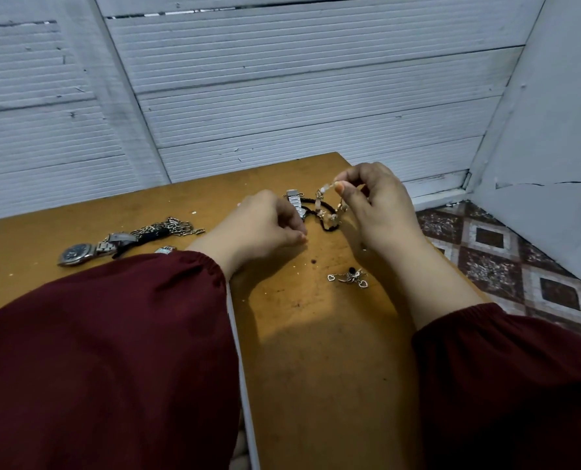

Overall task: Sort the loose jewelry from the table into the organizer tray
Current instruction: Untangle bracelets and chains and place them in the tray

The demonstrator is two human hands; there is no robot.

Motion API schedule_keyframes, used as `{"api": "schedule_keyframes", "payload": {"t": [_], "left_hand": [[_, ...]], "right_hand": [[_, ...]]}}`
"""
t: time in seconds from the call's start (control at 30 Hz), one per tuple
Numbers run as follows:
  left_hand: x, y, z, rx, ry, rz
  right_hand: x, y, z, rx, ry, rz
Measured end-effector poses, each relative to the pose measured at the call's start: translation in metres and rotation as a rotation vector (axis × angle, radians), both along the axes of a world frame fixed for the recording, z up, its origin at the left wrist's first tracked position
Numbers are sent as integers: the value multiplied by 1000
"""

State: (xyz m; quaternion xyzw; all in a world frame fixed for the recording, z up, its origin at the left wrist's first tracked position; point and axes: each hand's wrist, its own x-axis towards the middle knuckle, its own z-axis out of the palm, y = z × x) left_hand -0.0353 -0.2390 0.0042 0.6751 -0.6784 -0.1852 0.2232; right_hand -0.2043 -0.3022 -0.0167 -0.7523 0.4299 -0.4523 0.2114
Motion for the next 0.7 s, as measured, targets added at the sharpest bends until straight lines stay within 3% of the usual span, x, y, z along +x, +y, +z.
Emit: {"api": "schedule_keyframes", "payload": {"t": [0.17, 0.4, 0.7], "left_hand": [[-16, 3, 0, 130, 42, -160], [-41, 4, 3, 90, -62, -251], [-24, -14, 2, -90, -268, -33]], "right_hand": [[-4, 0, 0, 8, -57, -15], [-11, -3, 0, 21, -126, -47], [-12, -2, -2, 37, -117, -87]]}}
